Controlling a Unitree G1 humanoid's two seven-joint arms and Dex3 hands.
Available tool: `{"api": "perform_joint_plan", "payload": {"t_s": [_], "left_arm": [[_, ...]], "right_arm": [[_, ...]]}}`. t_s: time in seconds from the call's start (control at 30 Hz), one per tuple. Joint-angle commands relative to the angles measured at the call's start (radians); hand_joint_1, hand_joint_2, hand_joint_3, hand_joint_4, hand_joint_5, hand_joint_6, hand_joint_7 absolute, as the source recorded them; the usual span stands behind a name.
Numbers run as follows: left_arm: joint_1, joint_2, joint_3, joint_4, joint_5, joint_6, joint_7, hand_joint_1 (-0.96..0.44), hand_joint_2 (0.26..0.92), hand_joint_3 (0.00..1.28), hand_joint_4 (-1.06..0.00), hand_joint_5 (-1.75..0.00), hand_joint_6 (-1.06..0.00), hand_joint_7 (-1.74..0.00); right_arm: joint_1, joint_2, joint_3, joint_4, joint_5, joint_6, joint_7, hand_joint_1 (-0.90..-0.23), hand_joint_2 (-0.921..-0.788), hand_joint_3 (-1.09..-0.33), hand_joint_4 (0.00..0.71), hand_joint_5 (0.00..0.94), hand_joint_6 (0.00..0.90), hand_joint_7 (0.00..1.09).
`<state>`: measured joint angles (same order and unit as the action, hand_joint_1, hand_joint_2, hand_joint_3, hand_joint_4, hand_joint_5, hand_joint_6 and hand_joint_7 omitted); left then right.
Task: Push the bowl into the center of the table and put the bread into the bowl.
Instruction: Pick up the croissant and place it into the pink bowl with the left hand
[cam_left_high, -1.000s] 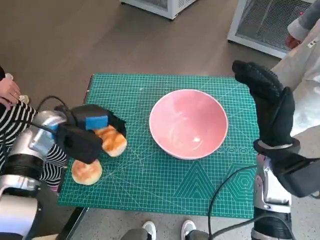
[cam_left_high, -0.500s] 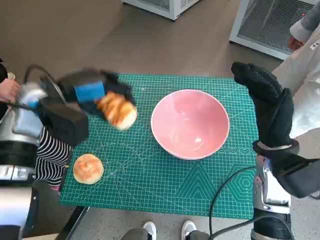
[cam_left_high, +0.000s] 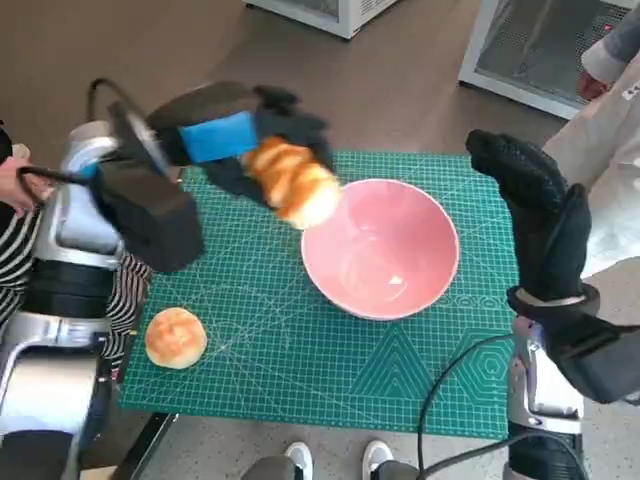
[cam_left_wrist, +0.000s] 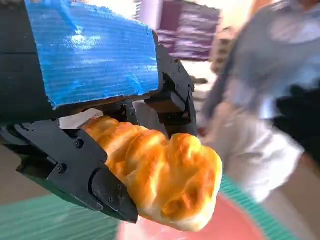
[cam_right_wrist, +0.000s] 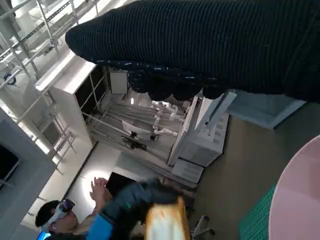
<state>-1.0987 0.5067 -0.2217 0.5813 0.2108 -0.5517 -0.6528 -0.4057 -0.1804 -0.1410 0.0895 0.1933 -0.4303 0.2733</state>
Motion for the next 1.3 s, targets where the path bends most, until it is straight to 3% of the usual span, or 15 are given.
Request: {"api": "perform_joint_plan", "payload": {"t_s": [0.03, 0.27, 0.5, 0.63, 0.7, 0.73, 0.77, 0.83, 0.9, 1.0, 1.3], "left_arm": [[-0.092, -0.069, -0.045, 0.099, 0.036, -0.046, -0.002, 0.0, 0.92, 0.05, -0.7, -1.15, -0.65, -1.15], [-0.155, -0.163, -0.093, 0.293, 0.091, -0.124, 0.041, 0.0, 0.92, 0.07, -0.69, -1.17, -0.63, -1.16], [-0.174, -0.226, -0.138, 0.42, 0.159, -0.122, 0.1, 0.0, 0.92, 0.1, -0.67, -1.19, -0.58, -1.2], [-0.171, -0.247, -0.167, 0.458, 0.209, -0.105, 0.135, 0.0, 0.921, 0.15, -0.61, -1.23, -0.52, -1.29], [-0.168, -0.256, -0.183, 0.474, 0.231, -0.085, 0.132, 0.0, 0.921, 0.23, -0.53, -1.31, -0.4, -1.4], [-0.166, -0.259, -0.189, 0.479, 0.238, -0.076, 0.126, -0.01, 0.883, 0.22, -0.45, -0.99, -0.35, -1.09], [-0.163, -0.261, -0.195, 0.482, 0.241, -0.059, 0.106, -0.01, 0.883, 0.22, -0.45, -0.99, -0.35, -1.09], [-0.159, -0.265, -0.201, 0.482, 0.241, -0.029, 0.071, -0.01, 0.855, 0.16, -0.3, -0.43, -0.29, -0.57], [-0.159, -0.267, -0.202, 0.479, 0.233, 0.001, 0.039, 0.0, 0.842, 0.1, -0.14, -0.18, -0.23, -0.29], [-0.156, -0.266, -0.198, 0.466, 0.223, 0.037, 0.005, 0.0, 0.83, 0.07, -0.05, -0.06, -0.2, -0.15], [-0.126, -0.227, -0.18, 0.426, 0.217, 0.059, 0.006, -0.04, 0.822, 0.04, -0.01, 0.0, -0.18, -0.07]], "right_arm": [[0.038, -0.005, -0.002, -0.01, -0.002, 0.006, -0.001, -0.682, -0.921, -0.683, 0.158, 0.0, 0.06, 0.45], [0.058, -0.009, -0.008, -0.03, -0.006, 0.006, -0.008, -0.663, -0.921, -0.685, 0.15, 0.0, 0.053, 0.45], [0.08, -0.009, -0.015, -0.052, -0.008, 0.013, -0.018, -0.66, -0.921, -0.688, 0.147, 0.0, 0.049, 0.45], [0.093, -0.009, -0.018, -0.066, -0.009, 0.018, -0.026, -0.663, -0.921, -0.688, 0.147, 0.0, 0.048, 0.45], [0.1, -0.01, -0.019, -0.075, -0.01, 0.021, -0.03, -0.665, -0.921, -0.689, 0.147, 0.0, 0.048, 0.45], [0.103, -0.01, -0.019, -0.079, -0.011, 0.021, -0.032, -0.664, -0.921, -0.689, 0.146, 0.0, 0.047, 0.45], [0.107, -0.01, -0.02, -0.085, -0.012, 0.022, -0.036, -0.664, -0.921, -0.689, 0.146, 0.0, 0.047, 0.45], [0.112, -0.01, -0.02, -0.093, -0.015, 0.023, -0.041, -0.661, -0.921, -0.689, 0.146, 0.0, 0.046, 0.45], [0.114, -0.01, -0.021, -0.097, -0.017, 0.024, -0.045, -0.661, -0.921, -0.69, 0.145, 0.0, 0.043, 0.45], [0.114, -0.011, -0.022, -0.099, -0.021, 0.026, -0.052, -0.666, -0.921, -0.69, 0.145, 0.0, 0.041, 0.45], [0.105, -0.011, -0.02, -0.1, -0.027, 0.034, -0.061, -0.666, -0.921, -0.69, 0.141, 0.0, 0.035, 0.45]]}}
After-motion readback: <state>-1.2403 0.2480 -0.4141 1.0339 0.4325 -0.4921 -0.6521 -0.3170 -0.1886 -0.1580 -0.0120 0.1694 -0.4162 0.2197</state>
